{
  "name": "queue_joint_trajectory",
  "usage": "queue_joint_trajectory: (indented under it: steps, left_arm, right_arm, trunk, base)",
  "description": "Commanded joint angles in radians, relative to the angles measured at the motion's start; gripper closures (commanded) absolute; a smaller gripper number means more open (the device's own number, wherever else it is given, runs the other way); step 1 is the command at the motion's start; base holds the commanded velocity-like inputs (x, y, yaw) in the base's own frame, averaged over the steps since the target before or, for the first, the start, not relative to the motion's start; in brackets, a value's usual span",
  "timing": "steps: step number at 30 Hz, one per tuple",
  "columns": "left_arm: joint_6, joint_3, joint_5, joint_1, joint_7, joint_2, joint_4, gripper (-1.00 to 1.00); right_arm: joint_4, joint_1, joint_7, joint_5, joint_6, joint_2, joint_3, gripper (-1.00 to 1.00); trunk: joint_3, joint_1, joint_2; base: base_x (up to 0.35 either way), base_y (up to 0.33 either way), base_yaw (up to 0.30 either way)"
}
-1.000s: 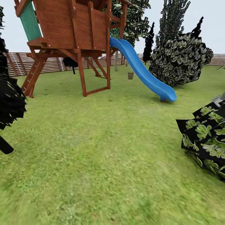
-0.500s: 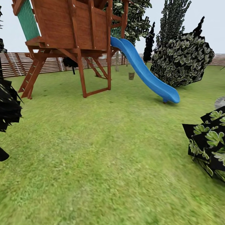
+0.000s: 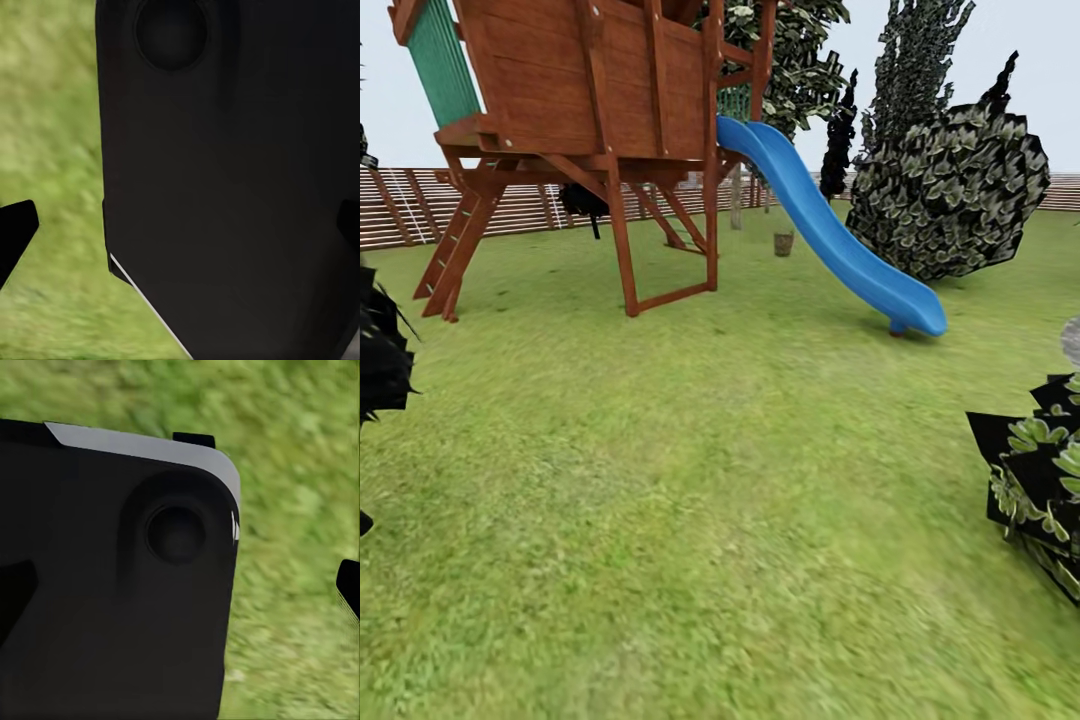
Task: Take the three Easter eggs out of the wicker basket on the lawn in the garden, then place them on the lawn next to a single tree (choose any tree) so that all three eggs are next to the same tree and none are left in the basket.
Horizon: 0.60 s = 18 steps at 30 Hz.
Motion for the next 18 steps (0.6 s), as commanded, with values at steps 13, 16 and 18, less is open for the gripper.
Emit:
queue_joint_trajectory:
  steps: [13,16,18]
  left_arm:
    - [0.000,0.004,0.002,0.000,0.000,0.000,0.000,-1.00]
    - [0.000,0.004,0.001,0.000,0.000,0.000,0.000,-1.00]
    - [0.000,0.004,0.001,0.000,0.000,0.000,0.000,-1.00]
  right_arm:
    - [0.001,-0.001,0.000,0.010,-0.003,-0.001,-0.001,-1.00]
    - [0.001,-0.001,0.000,0.010,-0.003,0.000,-0.001,-1.00]
    - [0.000,-0.001,0.000,0.010,-0.003,0.000,-0.001,-1.00]
  trunk:
    - [-0.001,0.001,0.000]
    - [-0.001,0.001,0.000]
    - [-0.001,0.001,0.000]
  base:
    - [0.327,0.094,0.000]
    - [0.327,0.094,0.000]
    - [0.327,0.094,0.000]
